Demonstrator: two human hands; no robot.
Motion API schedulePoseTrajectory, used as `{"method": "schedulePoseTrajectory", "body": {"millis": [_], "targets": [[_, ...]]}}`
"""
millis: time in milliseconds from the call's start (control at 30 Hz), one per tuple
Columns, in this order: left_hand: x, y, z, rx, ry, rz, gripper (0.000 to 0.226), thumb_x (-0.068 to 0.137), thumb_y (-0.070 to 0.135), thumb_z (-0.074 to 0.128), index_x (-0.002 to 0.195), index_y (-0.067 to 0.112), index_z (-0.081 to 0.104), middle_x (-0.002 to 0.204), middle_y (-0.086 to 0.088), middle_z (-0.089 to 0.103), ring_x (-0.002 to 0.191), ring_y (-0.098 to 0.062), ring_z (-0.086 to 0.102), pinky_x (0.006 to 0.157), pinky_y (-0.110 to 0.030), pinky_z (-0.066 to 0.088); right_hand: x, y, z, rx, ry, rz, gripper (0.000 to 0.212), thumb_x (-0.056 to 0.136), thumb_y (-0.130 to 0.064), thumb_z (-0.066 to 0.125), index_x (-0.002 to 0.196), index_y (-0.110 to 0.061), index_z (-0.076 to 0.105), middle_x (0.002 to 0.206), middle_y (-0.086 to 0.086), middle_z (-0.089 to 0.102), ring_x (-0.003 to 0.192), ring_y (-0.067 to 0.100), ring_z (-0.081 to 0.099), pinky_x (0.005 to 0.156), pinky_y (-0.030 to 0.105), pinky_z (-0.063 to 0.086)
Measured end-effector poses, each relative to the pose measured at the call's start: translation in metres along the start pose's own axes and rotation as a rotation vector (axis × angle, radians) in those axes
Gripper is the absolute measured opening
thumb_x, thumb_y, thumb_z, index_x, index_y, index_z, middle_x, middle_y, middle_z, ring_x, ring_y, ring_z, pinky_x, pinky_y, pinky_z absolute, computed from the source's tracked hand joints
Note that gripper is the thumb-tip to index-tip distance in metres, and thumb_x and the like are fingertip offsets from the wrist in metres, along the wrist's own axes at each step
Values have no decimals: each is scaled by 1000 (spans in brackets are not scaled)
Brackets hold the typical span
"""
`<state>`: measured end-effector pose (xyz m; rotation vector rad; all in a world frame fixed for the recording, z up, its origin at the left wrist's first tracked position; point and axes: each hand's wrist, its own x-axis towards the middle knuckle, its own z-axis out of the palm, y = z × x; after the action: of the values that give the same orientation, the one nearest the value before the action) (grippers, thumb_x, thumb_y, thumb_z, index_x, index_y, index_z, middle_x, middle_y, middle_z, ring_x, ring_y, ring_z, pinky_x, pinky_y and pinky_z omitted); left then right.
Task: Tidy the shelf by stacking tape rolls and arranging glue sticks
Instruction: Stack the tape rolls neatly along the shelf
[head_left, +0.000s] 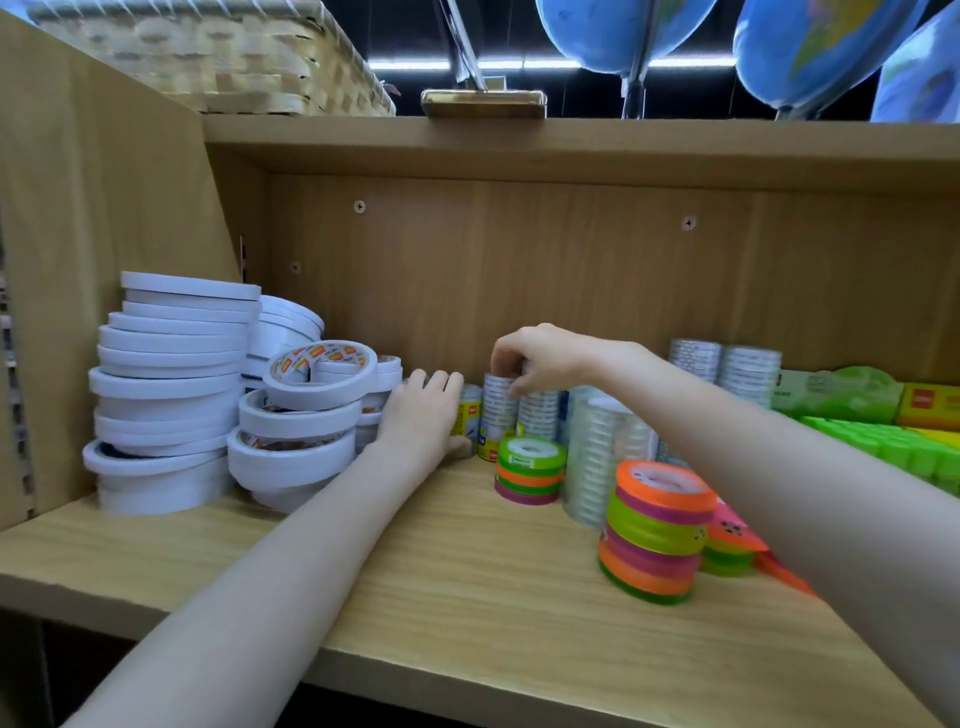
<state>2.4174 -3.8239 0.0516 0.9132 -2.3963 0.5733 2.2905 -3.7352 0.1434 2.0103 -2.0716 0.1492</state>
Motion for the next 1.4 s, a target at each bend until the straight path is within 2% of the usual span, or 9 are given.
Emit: {"method": "schedulePoseTrajectory", "body": {"millis": [133, 267, 333, 400, 467, 667, 900, 1100, 1400], "targets": [[-10, -4, -2, -193, 111, 29, 65, 92, 36, 51, 145, 12, 22, 150, -5, 26, 133, -27, 26, 110, -34, 25, -19, 6, -22, 35, 73, 4, 29, 84, -16, 66, 112, -15, 61, 109, 1, 63, 92, 9, 52, 77, 19, 38], [-20, 4, -12, -308, 297, 233, 59, 85, 11, 58, 140, 21, 39, 147, -8, 36, 129, -40, 34, 98, -53, 40, -47, 22, -40, 41, 84, 41, 23, 84, -18, 65, 107, -19, 64, 107, -2, 65, 98, 11, 57, 84, 25, 46], [-18, 10, -14, -282, 268, 300, 61, 89, 14, 55, 143, 31, 32, 152, -5, 26, 134, -41, 26, 101, -55, 36, -60, 32, -41, 14, 78, 80, 24, 83, -18, 67, 107, -19, 64, 106, -3, 65, 95, 11, 57, 83, 24, 45], [-6, 17, -19, -435, 138, 213, 63, 94, 25, 50, 145, 39, 17, 155, 2, 14, 139, -34, 13, 110, -49, 26, -69, 41, -37, -20, 70, 127, 32, 80, -17, 70, 111, -16, 61, 106, -1, 64, 91, 11, 56, 83, 24, 45], [9, 28, -22, -634, 33, 112, 66, 92, 33, 52, 145, 39, 13, 154, 3, 19, 139, -31, 16, 111, -45, 22, -73, 45, -31, -32, 83, 157, 39, 78, -15, 72, 114, -12, 58, 106, 3, 64, 88, 13, 56, 83, 26, 47], [30, 46, -27, -581, -60, 18, 53, 85, 41, 62, 132, 38, 35, 128, 7, 50, 120, -27, 36, 93, -44, 34, -60, 54, -18, -111, 114, 141, 21, 76, -19, 73, 94, -10, 66, 90, 3, 61, 82, 17, 54, 77, 31, 46], [33, 56, -15, -450, 29, -54, 53, 86, 47, 56, 133, 31, 35, 130, -1, 35, 119, -26, 34, 93, -43, 34, -42, 50, -14, -215, 96, 137, 23, 75, -30, 73, 82, -19, 54, 89, -2, 49, 86, 21, 50, 67, 31, 37], [31, 50, -25, -595, 48, 9, 55, 88, 45, 54, 139, 35, 33, 139, 0, 36, 128, -22, 31, 104, -40, 26, -73, 61, -36, 54, 170, 158, 24, 77, -25, 73, 96, -12, 65, 90, -1, 62, 88, 15, 59, 81, 28, 48], [43, 76, -38, -549, 2, 71, 41, 87, 36, 59, 125, 30, 49, 126, 4, 45, 120, -23, 35, 92, -36, 34, -97, 75, -19, -394, 120, 228, 24, 79, -37, 67, 96, -22, 58, 95, -4, 40, 105, 24, 37, 79, 35, 28]]}}
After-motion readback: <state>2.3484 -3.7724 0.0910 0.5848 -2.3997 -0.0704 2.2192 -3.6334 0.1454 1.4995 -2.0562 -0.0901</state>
